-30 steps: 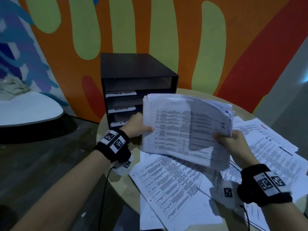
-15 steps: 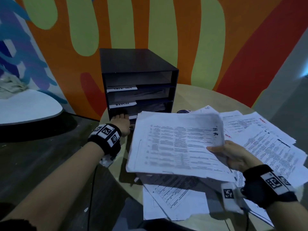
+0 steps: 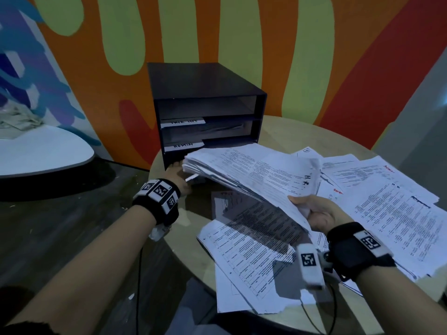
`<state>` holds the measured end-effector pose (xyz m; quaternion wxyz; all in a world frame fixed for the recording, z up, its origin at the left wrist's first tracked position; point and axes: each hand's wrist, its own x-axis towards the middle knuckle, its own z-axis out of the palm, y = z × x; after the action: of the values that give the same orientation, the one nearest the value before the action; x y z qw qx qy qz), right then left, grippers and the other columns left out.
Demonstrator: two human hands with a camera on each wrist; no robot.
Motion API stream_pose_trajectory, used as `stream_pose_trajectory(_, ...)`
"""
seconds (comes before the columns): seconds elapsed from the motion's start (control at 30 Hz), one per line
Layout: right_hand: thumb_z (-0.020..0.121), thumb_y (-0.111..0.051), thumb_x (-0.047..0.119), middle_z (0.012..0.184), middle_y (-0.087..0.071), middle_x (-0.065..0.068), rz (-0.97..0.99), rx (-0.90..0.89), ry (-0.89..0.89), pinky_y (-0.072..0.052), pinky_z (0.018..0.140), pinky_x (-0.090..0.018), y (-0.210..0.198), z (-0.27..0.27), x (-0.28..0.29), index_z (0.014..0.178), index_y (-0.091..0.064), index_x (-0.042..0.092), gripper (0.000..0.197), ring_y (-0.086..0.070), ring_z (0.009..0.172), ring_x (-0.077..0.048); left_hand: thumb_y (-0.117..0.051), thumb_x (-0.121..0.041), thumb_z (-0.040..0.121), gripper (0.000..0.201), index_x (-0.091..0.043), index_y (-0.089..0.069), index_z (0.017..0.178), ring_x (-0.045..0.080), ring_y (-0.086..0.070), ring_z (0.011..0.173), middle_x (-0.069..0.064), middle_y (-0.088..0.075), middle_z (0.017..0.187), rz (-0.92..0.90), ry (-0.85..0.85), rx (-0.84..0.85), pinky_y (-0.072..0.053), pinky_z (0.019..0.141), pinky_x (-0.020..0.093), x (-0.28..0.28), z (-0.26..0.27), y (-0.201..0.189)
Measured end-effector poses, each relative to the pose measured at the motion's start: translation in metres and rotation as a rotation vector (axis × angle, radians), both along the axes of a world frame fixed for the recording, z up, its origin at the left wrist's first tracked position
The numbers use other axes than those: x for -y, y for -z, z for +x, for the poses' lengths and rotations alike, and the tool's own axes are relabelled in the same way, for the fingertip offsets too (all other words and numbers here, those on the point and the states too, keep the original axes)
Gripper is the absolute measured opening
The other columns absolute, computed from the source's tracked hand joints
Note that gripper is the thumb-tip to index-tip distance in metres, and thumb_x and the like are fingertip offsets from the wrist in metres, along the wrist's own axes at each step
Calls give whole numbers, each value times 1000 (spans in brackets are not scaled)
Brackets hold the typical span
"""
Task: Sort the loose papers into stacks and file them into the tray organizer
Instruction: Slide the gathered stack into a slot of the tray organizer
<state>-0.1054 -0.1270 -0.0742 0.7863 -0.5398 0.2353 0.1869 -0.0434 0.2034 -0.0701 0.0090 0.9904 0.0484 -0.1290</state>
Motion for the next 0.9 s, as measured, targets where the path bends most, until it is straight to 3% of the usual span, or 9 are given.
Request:
stream_pose_trajectory(0.1,88,-52,-12,108,-69,-24,75,-10,69,-59,66,-53,9,3,-18,116,-59,1,32,-73,80,-34,-52,-25,95,49,-14,-44,142,28,-42,133,10,-45,145,41,86,53,-30,110,33,-1,-2,7)
stream_pose_trajectory(0.27,90,-56,-10,127,-60,-21,15,-51,206,-56,89,-37,18,15,-54,130,-51,-5,41,-64,107,-32,-48,-21,96,33,-12,-61,125,26,-55,117,9,-60,128,148,150,-64,-44,98,34,7,-11,-3)
stream_pose_trajectory(0.33,91,-56,-9,131,-58,-21,45,-47,188,-42,108,-42,14,20,-70,118,-55,-7,27,-57,121,-36,-47,-24,98,31,-10,-63,121,25,-57,114,9,-62,122,198,160,-85,-45,94,32,4,-6,4)
stream_pose_trajectory(0.4,91,-56,-7,141,-48,-17,-10,-52,171,-22,116,-48,8,28,-86,104,-57,-5,13,-37,136,-33,-47,-25,97,32,-9,-61,121,26,-55,114,10,-61,123,246,182,-72,-44,97,33,7,-3,8)
stream_pose_trajectory(0.47,92,-53,-7,145,-45,-17,4,-45,177,-27,114,-45,4,30,-102,122,-52,-6,31,-39,135,-32,-50,-26,95,38,-7,-57,127,30,-49,120,14,-56,128,274,183,-23,-39,104,36,7,-1,10)
stream_pose_trajectory(0.57,96,-45,-8,125,-52,-14,-70,-11,110,-48,96,-29,-4,30,-132,144,-31,-4,50,-55,116,-22,-56,-22,92,55,-2,-41,141,35,-41,127,20,-44,139,281,158,32,-34,107,38,6,0,11)
stream_pose_trajectory(0.67,95,-37,-13,83,-43,-7,-162,62,-2,-34,57,-32,-15,41,-154,142,-29,2,50,-37,63,-21,-56,-22,90,45,-5,-51,132,34,-44,124,18,-51,133,297,171,-16,-35,106,37,4,-2,7)
stream_pose_trajectory(0.8,99,-42,-4,90,-42,-6,-170,58,-17,-35,42,-28,-34,58,-166,114,-40,8,19,-31,57,-18,-59,-38,84,63,-5,-48,137,36,-40,129,21,-45,141,303,194,-27,-31,113,40,0,1,10)
stream_pose_trajectory(0.9,100,-41,-1,81,-35,-7,-159,42,-28,-25,34,-18,-31,72,-180,96,-41,6,8,-28,57,-14,-52,-38,93,41,-12,-58,125,35,-43,127,15,-53,133,335,264,-22,-33,108,39,0,-1,13)
